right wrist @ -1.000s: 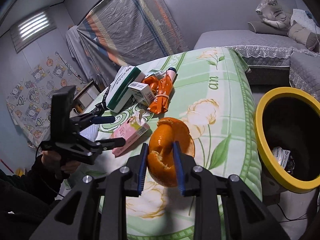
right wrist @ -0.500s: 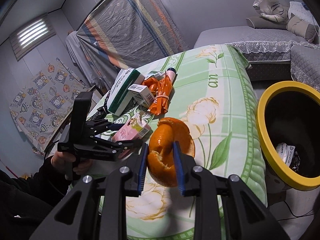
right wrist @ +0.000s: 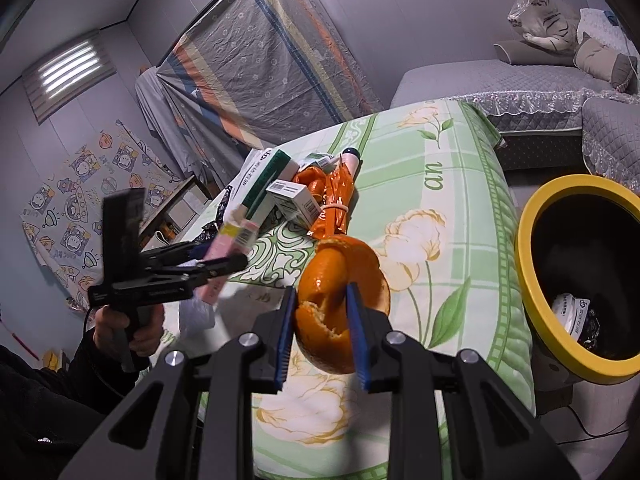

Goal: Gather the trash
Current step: 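Grasp the pink medicine box with the left tool while right holds peel, then move both tools over the yellow bin and release peel and box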

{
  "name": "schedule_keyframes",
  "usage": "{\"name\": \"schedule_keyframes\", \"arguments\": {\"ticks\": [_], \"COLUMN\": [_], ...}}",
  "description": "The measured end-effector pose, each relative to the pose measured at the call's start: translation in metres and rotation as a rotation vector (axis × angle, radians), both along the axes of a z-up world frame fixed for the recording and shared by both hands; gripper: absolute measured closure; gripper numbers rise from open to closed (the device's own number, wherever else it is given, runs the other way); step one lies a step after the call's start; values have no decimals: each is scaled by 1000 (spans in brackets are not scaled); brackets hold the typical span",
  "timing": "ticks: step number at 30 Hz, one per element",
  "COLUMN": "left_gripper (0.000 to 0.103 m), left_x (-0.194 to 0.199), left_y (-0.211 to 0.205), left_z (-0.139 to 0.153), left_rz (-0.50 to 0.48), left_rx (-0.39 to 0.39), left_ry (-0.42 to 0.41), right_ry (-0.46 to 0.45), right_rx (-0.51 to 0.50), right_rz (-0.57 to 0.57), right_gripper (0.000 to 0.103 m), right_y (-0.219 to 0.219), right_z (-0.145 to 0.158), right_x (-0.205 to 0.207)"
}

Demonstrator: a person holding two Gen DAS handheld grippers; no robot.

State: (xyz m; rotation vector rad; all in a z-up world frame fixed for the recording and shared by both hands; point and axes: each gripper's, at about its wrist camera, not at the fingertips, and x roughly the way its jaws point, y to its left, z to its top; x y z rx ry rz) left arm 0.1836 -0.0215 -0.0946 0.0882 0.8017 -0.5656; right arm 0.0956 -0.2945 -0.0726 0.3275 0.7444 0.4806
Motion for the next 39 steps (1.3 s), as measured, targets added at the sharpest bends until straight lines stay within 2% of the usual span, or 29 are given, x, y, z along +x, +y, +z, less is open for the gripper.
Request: {"name": "schedule_keyframes", "arguments": {"ticks": [6, 11, 15, 23, 28, 34, 39], "left_gripper": [45, 45, 45, 44, 44, 44, 44], "left_x": [-27, -31, -29, -13, -3, 15, 30], "left_y": [11, 6, -9, -77, -127, -188, -232], "left_z": [39, 57, 65, 82, 88, 80, 60], "left_rz": [81, 108, 91, -9, -77, -147, -189], "left_rx": [-34, -46, -61, -58, -50, -54, -37], "left_ry": [-136, -174, -180, -193, -185, -129, -97], "right_ry": [-16, -23, -37, -69, -84, -66, -27], "right_rx": [3, 14, 22, 30, -2, -52, -23], "right_rz": [-23, -78, -125, -306, -433, -552, -581], "right_gripper": [79, 79, 79, 79, 79, 79, 79], "right_y": [1, -10, -24, -80, -115, -148, -173], "right_z": [9, 16, 21, 33, 36, 27, 9], "right_x": [-2, -2, -3, -6, -12, -14, -5]}}
